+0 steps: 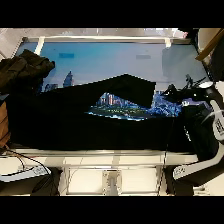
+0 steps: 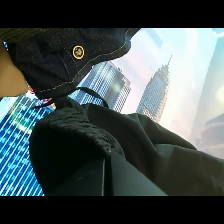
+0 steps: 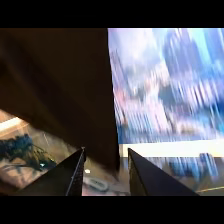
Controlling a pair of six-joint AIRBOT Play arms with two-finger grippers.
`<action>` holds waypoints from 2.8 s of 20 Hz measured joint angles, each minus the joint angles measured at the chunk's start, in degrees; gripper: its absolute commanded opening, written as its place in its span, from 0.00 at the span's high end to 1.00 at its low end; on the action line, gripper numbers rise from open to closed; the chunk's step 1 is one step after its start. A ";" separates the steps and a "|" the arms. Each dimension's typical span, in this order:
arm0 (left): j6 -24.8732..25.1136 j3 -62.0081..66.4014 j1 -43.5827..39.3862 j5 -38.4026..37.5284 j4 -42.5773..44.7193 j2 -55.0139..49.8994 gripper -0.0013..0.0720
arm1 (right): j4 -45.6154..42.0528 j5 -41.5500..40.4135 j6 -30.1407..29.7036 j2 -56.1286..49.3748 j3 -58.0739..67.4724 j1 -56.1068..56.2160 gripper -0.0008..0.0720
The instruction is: Fold the clothes and pants, and hang the long-sleeved shirts on hangers.
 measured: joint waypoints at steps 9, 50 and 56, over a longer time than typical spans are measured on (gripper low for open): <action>-0.26 0.00 0.00 -0.02 0.04 0.00 0.97 | 2.58 0.39 0.76 -15.47 19.17 4.26 0.32; -0.22 -0.02 4.79 -2.51 -8.39 2.82 0.97 | -23.56 7.61 -18.10 3.32 23.04 6.54 0.98; -0.22 -0.02 10.16 -8.85 -5.20 4.11 0.97 | -30.71 4.02 -16.39 12.55 -7.23 6.64 0.53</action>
